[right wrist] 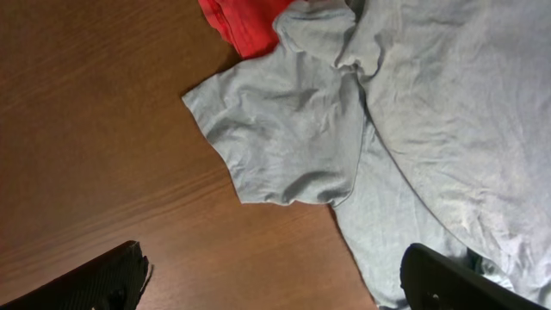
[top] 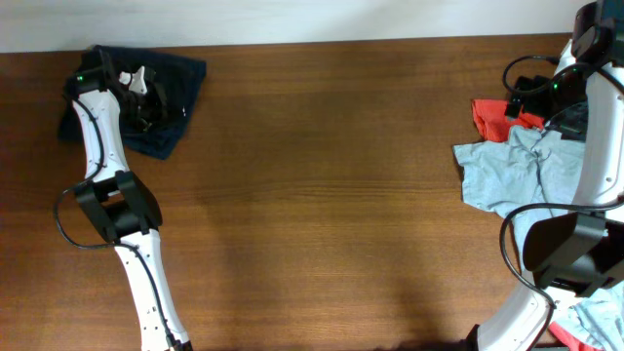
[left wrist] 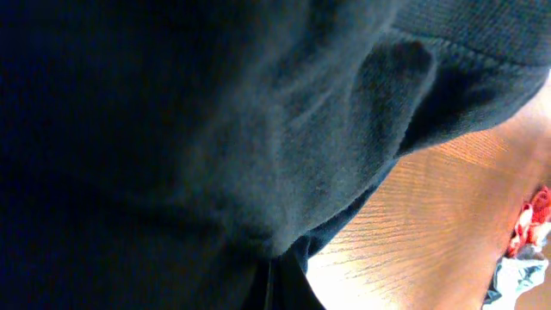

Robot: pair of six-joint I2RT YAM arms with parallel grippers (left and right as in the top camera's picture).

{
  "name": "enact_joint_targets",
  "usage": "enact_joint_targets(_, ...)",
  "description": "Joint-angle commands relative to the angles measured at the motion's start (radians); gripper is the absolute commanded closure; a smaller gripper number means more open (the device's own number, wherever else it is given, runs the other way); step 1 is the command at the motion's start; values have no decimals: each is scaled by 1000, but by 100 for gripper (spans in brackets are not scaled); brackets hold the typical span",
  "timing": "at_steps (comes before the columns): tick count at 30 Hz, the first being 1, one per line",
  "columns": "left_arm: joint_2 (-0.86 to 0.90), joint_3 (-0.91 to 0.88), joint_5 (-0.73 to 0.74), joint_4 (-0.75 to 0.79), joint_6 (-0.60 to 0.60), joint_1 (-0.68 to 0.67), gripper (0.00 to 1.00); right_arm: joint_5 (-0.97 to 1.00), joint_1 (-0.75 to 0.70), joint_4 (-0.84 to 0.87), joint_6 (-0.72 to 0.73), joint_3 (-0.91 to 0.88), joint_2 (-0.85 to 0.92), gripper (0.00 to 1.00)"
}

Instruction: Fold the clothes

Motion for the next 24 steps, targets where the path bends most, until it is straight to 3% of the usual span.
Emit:
enact_joint_targets(1,97,-18,16,-5,61,-1,100,-1,2,0,5,-3,-3,1)
enact_joint_targets(7,8,101,206,-16,46,3,99,-1,2,0,5,-3,-3,1)
enact_joint_targets(11,-71,208,75,-42,-32,8,100,-1,2,0,5,-3,-3,1)
enact_joint_targets(15,-135,204,-72,-75,-72,32,100,-1,2,0,5,-3,-3,1)
enact_joint_targets(24,-74,157,-167,-83,-71,106,100,-1,2,0,5,-3,-3,1)
